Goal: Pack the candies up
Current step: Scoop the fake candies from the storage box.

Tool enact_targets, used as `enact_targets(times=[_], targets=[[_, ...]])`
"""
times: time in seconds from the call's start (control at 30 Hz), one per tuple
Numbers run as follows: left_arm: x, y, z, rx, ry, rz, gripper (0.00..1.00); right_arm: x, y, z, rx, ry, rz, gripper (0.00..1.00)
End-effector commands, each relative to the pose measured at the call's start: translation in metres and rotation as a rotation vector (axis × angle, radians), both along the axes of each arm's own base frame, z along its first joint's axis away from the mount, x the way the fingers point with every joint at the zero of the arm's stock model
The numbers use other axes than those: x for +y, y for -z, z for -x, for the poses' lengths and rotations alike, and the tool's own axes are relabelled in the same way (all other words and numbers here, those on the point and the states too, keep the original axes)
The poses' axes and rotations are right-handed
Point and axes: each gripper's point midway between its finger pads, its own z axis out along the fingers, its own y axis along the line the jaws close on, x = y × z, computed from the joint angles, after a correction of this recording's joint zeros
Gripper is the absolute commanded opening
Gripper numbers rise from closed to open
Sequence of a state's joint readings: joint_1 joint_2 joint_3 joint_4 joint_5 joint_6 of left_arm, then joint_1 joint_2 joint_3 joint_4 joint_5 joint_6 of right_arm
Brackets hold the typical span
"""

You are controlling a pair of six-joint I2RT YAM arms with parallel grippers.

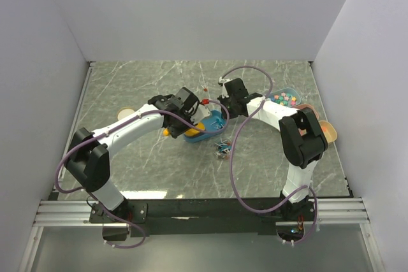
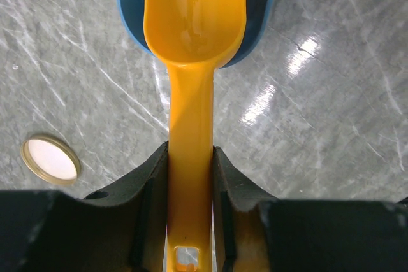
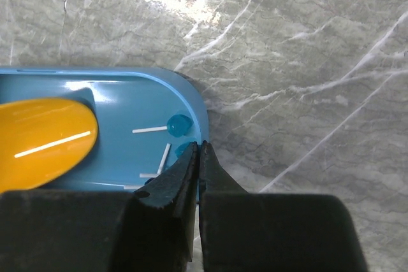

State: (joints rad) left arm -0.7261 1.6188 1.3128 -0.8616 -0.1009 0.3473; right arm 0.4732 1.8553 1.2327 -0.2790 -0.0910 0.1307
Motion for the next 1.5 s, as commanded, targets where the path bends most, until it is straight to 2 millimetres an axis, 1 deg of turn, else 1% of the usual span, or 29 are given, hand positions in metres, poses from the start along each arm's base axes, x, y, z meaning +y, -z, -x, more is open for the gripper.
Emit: enact_targets(times=[0.0, 0.13, 0.27, 0.3, 0.33, 0.37, 0.4, 0.47, 0.5, 0.57, 0.67, 0.7, 0.73, 0.8, 0.93, 1.0, 1.1, 1.17, 1.2, 1.23, 1.3, 1.33, 1.37, 1.4, 1.43, 1.47], targets=[[-0.013, -0.014, 0.003, 0.003, 0.045, 0.04, 0.01, 0.008, -0.018, -0.009, -0.069, -0.018, -0.005, 0.0], [-0.018, -0.009, 0.007, 0.026, 0.067, 0.031, 0.01, 0.011, -0.022, -0.009, -0.083, -0.025, -0.011, 0.0], [-0.026, -0.005, 0.006, 0.05, 0.066, 0.031, 0.01, 0.014, -0.024, -0.007, -0.087, -0.03, -0.011, 0.0], [-0.028, -0.001, 0.006, 0.065, 0.068, 0.025, 0.01, 0.016, -0.024, -0.007, -0.088, -0.031, -0.012, 0.0], [-0.031, -0.003, 0.004, 0.067, 0.067, 0.027, 0.01, 0.016, -0.024, -0.006, -0.086, -0.032, -0.013, 0.0], [-0.034, -0.001, 0.003, 0.072, 0.06, 0.027, 0.01, 0.017, -0.025, -0.004, -0.087, -0.033, -0.014, 0.0], [-0.035, 0.005, 0.002, 0.086, 0.052, 0.013, 0.01, 0.019, -0.026, -0.004, -0.087, -0.034, -0.017, 0.0], [-0.039, 0.005, -0.001, 0.095, 0.036, 0.013, 0.01, 0.021, -0.028, -0.002, -0.09, -0.034, -0.026, 0.0], [-0.041, 0.011, -0.001, 0.115, 0.034, 0.008, 0.01, 0.023, -0.029, -0.001, -0.087, -0.033, -0.035, 0.0], [-0.046, 0.012, -0.004, 0.125, 0.019, 0.014, 0.01, 0.024, -0.029, 0.001, -0.085, -0.036, -0.041, 0.0], [-0.052, 0.019, -0.007, 0.156, -0.005, 0.006, 0.01, 0.028, -0.032, 0.003, -0.083, -0.038, -0.059, 0.0], [-0.054, 0.026, -0.008, 0.172, -0.014, -0.003, 0.01, 0.03, -0.032, 0.004, -0.08, -0.036, -0.067, 0.0], [-0.057, 0.024, -0.011, 0.171, -0.02, 0.005, 0.01, 0.032, -0.034, 0.005, -0.079, -0.039, -0.077, 0.0], [-0.06, 0.031, -0.012, 0.19, -0.04, -0.004, 0.01, 0.034, -0.034, 0.005, -0.074, -0.034, -0.096, 0.0], [-0.075, 0.032, -0.019, 0.193, -0.053, 0.044, 0.01, 0.041, -0.036, 0.007, -0.063, -0.033, -0.14, 0.0], [-0.08, 0.033, -0.019, 0.199, -0.057, 0.065, 0.01, 0.044, -0.036, 0.008, -0.057, -0.029, -0.165, 0.0], [-0.085, 0.034, -0.019, 0.193, -0.059, 0.104, 0.01, 0.042, -0.032, 0.009, -0.051, -0.015, -0.175, 0.0], [-0.089, 0.036, -0.019, 0.186, -0.062, 0.131, 0.01, 0.037, -0.026, 0.009, -0.04, 0.001, -0.185, 0.0], [-0.09, 0.031, -0.02, 0.175, -0.065, 0.154, 0.01, 0.036, -0.026, 0.009, -0.034, 0.009, -0.199, 0.0], [-0.088, 0.036, -0.018, 0.177, -0.072, 0.158, 0.01, 0.031, -0.025, 0.007, -0.031, 0.023, -0.208, 0.0], [-0.093, 0.03, -0.021, 0.148, -0.067, 0.212, 0.01, 0.027, -0.021, 0.007, -0.027, 0.031, -0.221, 0.0], [-0.089, 0.034, -0.017, 0.159, -0.072, 0.217, 0.01, 0.027, -0.019, 0.007, -0.023, 0.03, -0.225, 0.0], [-0.089, 0.033, -0.017, 0.152, -0.074, 0.231, 0.01, 0.023, -0.019, 0.006, -0.027, 0.039, -0.227, 0.0], [-0.093, 0.024, -0.022, 0.115, -0.069, 0.271, 0.01, 0.021, -0.018, 0.006, -0.028, 0.039, -0.224, 0.0], [-0.087, 0.028, -0.019, 0.115, -0.077, 0.271, 0.01, 0.02, -0.018, 0.005, -0.03, 0.04, -0.223, 0.0], [-0.087, 0.026, -0.02, 0.106, -0.078, 0.288, 0.01, 0.018, -0.018, 0.004, -0.031, 0.043, -0.22, 0.0]])
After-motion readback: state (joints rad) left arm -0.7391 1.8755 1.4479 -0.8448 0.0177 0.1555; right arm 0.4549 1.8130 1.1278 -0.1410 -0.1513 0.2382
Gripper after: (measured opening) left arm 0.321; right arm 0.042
